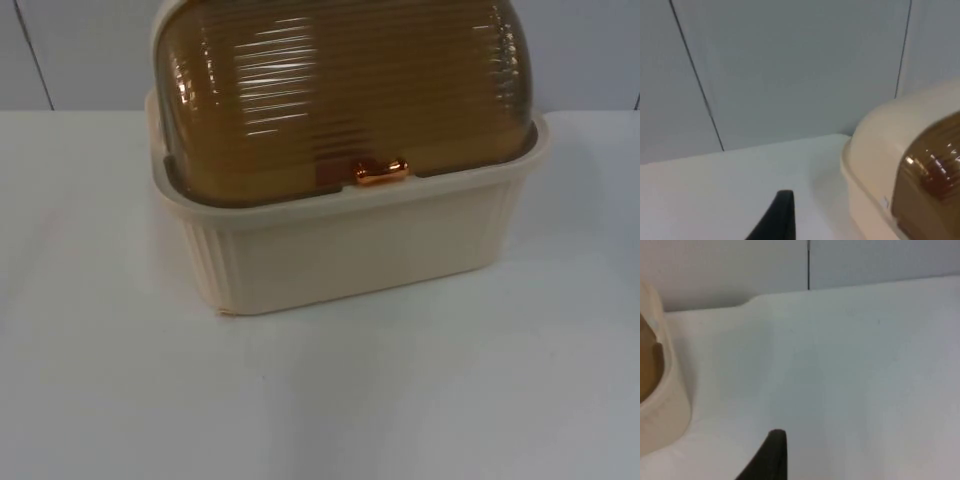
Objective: Open the box lid with the left hand, place the block into the box with the right hand, then close the box lid with the left hand.
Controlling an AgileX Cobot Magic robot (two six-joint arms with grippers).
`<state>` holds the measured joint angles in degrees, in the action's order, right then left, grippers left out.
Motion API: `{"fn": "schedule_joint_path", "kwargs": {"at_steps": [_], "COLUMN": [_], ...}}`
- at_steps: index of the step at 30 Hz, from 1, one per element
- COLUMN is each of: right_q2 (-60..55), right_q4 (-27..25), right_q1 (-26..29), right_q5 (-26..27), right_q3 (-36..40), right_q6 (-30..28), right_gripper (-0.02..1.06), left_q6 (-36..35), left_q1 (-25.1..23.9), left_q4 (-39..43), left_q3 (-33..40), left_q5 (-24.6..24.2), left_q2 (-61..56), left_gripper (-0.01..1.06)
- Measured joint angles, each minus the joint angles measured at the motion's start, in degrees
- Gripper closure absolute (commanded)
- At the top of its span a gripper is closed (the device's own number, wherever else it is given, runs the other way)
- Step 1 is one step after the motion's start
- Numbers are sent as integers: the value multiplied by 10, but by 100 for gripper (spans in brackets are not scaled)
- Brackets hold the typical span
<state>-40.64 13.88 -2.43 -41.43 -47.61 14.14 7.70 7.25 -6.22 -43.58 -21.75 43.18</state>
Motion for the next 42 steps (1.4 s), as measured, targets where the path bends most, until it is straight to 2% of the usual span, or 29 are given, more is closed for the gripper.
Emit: {"fn": "schedule_joint_path", "kwargs": {"at_steps": [2, 7, 11, 16, 17, 20, 22, 24, 28, 37, 42], "right_q2": [48, 138, 221, 314, 314, 327, 334, 342, 384, 407, 407], "right_q4": [12, 53, 62, 58, 58, 46, 21, 3, -31, -55, -95], "right_q1": [-8, -21, -27, -30, -30, -30, -30, -30, -30, -30, -22], "right_q5": [7, 10, 3, -47, -47, -59, -68, -72, -94, -146, -163], "right_q3": [0, -5, -15, -106, -106, -167, -192, -199, -207, -209, -226], "right_q6": [-16, -3, -23, -64, -64, -85, -112, -128, -154, -170, -192], "right_gripper": [0, 0, 0, 0, 0, 0, 0, 0, 0, 0, 0], "left_q6": [-1, -2, -2, -2, -2, -9, -13, -17, -66, -77, -73], "left_q1": [0, 0, 0, 0, 0, 0, 0, 0, -14, -35, -71], "left_q4": [0, 6, 23, 66, 66, 80, 84, 89, 148, 172, 170], "left_q3": [1, 1, 0, -70, -70, -140, -191, -211, -270, -287, -301], "left_q5": [-2, -22, -43, -138, -138, -171, -187, -191, -236, -280, -287], "left_q2": [-45, -128, -200, -273, -273, -302, -323, -336, -379, -421, -432], "left_gripper": [0, 0, 0, 0, 0, 0, 0, 0, 0, 0, 0]}}
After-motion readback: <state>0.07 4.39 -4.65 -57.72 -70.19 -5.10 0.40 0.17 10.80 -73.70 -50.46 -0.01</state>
